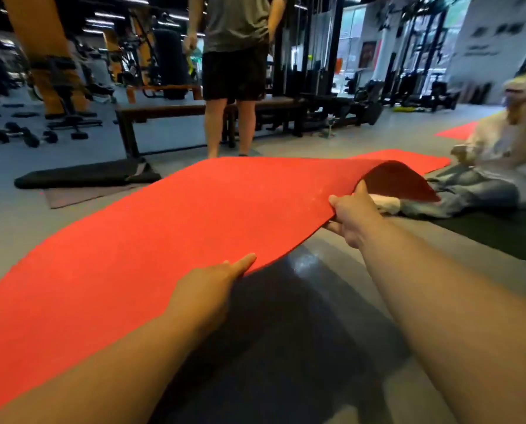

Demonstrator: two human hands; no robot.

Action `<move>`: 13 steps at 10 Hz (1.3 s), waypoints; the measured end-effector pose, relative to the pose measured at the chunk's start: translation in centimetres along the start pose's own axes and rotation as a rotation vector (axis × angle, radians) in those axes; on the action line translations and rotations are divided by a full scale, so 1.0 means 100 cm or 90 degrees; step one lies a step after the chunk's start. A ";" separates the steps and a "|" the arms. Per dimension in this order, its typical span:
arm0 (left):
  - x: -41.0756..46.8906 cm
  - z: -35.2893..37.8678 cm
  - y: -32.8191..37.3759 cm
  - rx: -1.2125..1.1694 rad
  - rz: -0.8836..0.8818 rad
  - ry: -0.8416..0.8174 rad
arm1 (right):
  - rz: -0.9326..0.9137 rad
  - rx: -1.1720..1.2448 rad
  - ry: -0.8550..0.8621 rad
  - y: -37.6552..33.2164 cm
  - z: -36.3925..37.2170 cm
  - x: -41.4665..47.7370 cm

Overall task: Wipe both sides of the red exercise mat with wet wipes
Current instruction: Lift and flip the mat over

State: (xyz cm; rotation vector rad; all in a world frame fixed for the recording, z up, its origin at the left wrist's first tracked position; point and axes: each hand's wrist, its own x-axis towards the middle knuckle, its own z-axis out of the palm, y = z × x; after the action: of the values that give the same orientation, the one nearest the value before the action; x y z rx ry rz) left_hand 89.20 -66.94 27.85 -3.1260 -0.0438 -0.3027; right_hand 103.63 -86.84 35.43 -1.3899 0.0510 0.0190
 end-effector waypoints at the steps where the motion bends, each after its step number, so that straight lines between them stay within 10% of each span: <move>1: 0.006 0.080 0.039 -0.103 0.008 -0.102 | 0.059 -0.037 0.098 0.079 -0.058 0.022; 4: -0.062 0.237 0.055 -0.207 -0.033 -0.435 | 0.443 -0.170 0.118 0.320 -0.121 -0.020; 6: -0.110 0.218 -0.033 -0.176 -0.129 -0.348 | 0.429 -0.290 -0.002 0.337 -0.025 -0.078; 7: -0.151 0.190 -0.100 -0.185 -0.191 -0.307 | 0.226 -0.620 -0.285 0.319 0.066 -0.109; 8: -0.197 0.157 -0.161 -0.203 -0.238 -0.266 | 0.361 -0.297 -0.238 0.291 0.147 -0.166; 13: -0.567 -0.100 -0.522 -0.107 -0.418 -0.120 | 0.232 -0.294 -0.505 0.261 0.502 -0.592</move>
State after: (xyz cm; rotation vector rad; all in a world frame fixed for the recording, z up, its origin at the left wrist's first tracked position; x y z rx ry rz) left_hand 30.18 -16.36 26.73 -3.1841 -1.1018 0.0017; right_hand 44.63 -31.82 21.59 -1.7258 -0.3837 0.9283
